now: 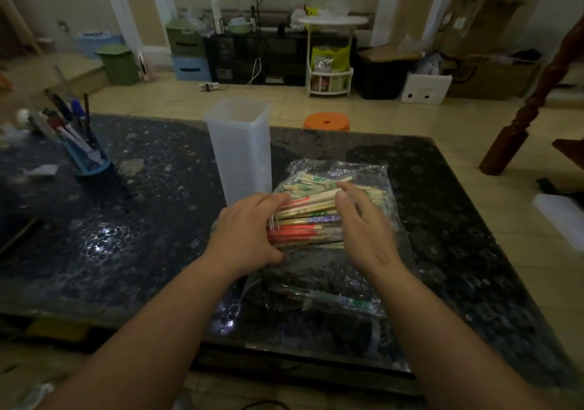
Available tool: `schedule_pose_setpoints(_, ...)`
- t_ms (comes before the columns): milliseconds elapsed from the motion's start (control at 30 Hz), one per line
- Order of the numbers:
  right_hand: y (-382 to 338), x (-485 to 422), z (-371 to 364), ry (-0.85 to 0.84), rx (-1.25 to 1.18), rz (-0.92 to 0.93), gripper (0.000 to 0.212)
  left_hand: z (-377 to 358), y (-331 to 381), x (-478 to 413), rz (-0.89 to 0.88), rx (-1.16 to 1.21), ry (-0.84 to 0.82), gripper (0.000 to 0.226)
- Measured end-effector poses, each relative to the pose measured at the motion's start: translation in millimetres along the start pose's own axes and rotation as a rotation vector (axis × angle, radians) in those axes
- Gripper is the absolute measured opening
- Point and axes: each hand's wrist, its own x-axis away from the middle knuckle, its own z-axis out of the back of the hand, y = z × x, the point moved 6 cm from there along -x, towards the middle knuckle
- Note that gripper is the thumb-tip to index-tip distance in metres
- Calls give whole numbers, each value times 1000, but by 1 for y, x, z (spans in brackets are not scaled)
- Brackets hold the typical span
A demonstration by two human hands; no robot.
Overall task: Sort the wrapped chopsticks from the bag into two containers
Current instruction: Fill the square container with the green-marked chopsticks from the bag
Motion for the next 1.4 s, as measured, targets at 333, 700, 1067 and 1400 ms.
schedule_pose_setpoints(333, -2, 5, -12, -114, -284, -82, 67, 18, -43, -1, 242, 374, 198, 80)
schedule_pose_setpoints(700, 10, 0, -11, -71, -155, -101, 46, 23, -120, 17, 663, 680, 538, 87)
schedule_pose_setpoints(1067, 16, 0, -14, -79, -113, -108, 44, 20, -142, 21, 784, 721, 601, 84)
schedule_pose_setpoints(1400, 19, -2, -11, -42, -72, -116, 39, 25, -93, 50, 1003, 438, 704, 88)
